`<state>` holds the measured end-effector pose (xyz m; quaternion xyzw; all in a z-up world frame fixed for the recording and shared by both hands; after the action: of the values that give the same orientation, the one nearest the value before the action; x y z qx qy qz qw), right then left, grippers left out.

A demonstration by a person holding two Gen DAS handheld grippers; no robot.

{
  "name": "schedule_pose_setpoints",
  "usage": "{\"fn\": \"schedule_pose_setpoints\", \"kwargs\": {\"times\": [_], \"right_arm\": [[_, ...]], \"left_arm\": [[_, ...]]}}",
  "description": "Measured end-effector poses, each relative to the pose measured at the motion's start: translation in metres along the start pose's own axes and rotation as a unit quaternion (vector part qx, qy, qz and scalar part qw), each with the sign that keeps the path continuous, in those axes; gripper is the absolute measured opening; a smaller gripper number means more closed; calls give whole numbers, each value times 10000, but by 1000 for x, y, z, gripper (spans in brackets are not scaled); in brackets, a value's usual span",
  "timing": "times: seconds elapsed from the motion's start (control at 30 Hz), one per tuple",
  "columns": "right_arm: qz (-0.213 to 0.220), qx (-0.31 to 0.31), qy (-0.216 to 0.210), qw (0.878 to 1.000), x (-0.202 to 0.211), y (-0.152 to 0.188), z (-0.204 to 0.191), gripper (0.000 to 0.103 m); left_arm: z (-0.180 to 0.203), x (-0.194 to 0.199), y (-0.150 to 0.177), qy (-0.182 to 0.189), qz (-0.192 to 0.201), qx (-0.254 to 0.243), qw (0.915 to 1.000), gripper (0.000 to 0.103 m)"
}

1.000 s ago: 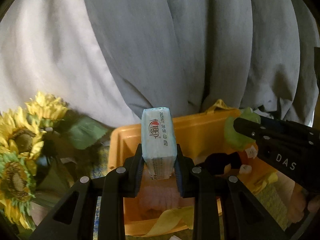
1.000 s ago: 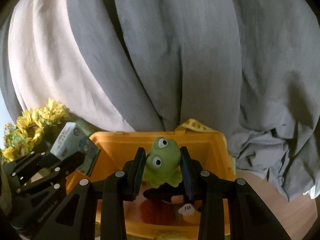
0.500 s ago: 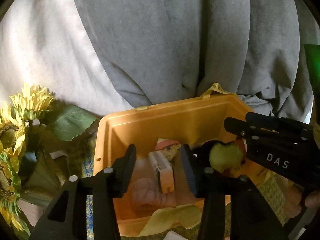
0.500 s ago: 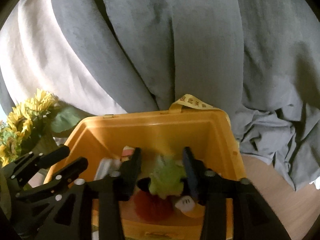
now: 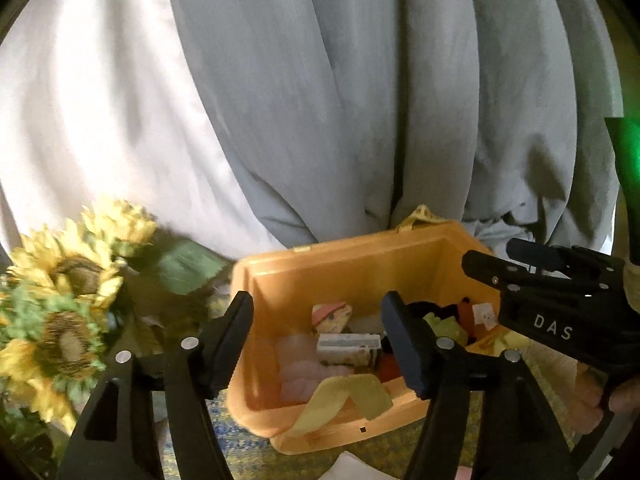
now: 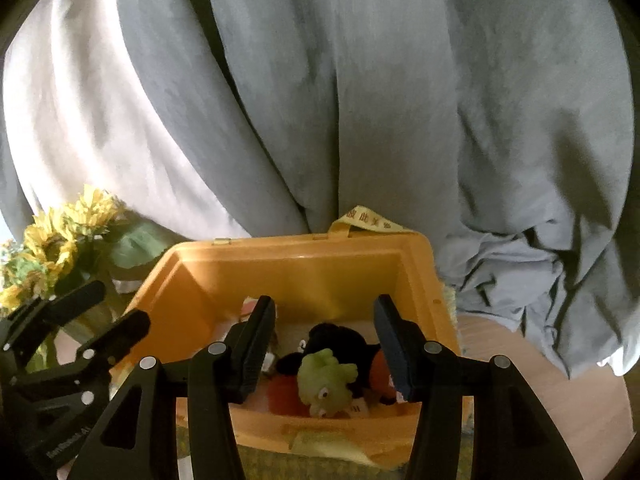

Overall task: Organize soft objects
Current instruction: 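Open both tools to drop the tissue pack and frog into the crate, then move both tools back toward the white cloth and pink sponge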

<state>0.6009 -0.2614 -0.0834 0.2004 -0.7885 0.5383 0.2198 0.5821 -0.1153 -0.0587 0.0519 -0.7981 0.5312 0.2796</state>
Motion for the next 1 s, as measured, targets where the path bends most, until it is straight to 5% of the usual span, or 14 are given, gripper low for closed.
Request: {"fn": "schedule_pose_setpoints", "kwargs": {"times": [0.37, 1.0], "right_arm": [[550, 202, -113, 9982, 63, 6, -11, 62], [434, 418, -102, 9981, 112, 63, 0, 62]], "left_arm": [[-1, 65, 2, -293, 420, -6, 9987, 66], [30, 111, 61, -407, 146, -162, 9989, 67]]}}
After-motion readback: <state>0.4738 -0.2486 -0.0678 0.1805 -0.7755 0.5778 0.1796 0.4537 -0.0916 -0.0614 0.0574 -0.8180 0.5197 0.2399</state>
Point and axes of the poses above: each gripper's, at about its wrist camera, not at the fingertips, and x roughly against the way its jaws point, z to its right, y to its underside, the point moved 7 cm from there along -x, roughly the way its jaws point, and after that the axes turned 13 degrees about -x, right-handed, at the moved point
